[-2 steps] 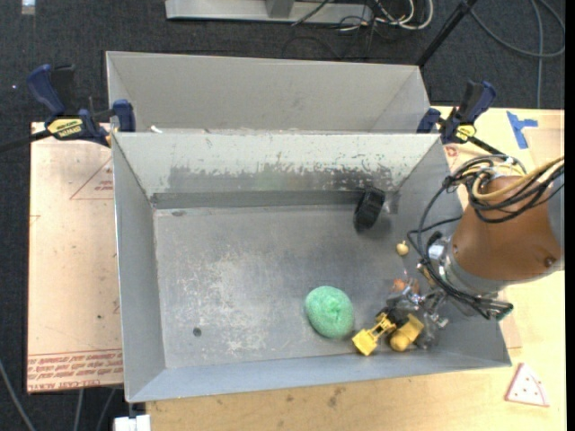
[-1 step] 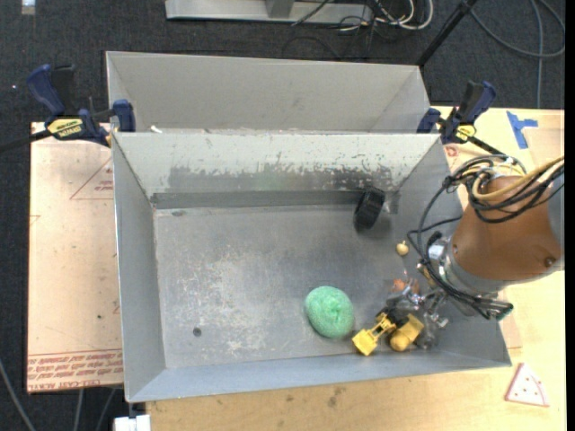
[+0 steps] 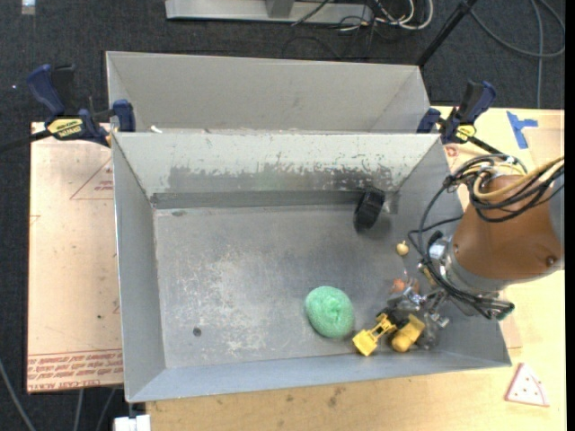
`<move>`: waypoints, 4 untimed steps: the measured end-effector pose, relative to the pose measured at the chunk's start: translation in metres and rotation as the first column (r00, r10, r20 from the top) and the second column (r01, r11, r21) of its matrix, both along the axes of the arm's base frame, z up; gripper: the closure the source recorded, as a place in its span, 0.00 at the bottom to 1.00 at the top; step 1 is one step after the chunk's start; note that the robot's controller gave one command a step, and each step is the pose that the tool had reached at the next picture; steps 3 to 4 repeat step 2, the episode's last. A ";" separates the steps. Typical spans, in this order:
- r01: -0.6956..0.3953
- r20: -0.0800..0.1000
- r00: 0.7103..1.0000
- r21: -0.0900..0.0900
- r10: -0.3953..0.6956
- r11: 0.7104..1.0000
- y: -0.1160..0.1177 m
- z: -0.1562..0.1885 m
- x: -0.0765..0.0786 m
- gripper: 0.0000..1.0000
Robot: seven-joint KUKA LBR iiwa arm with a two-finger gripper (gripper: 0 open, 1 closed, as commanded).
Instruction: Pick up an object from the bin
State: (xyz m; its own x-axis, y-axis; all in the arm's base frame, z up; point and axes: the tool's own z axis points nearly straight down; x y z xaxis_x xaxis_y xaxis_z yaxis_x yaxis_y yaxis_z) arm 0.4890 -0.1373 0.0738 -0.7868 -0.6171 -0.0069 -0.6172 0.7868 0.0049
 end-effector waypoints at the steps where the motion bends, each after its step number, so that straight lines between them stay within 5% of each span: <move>1: 0.000 -0.002 1.000 -0.004 0.000 1.000 -0.001 0.010 -0.001 1.00; 4: 0.001 -0.006 1.000 -0.005 -0.001 1.000 -0.002 0.021 -0.002 1.00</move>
Offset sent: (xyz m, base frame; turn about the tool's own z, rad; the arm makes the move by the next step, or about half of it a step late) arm 0.0001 -0.0001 0.0747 0.0000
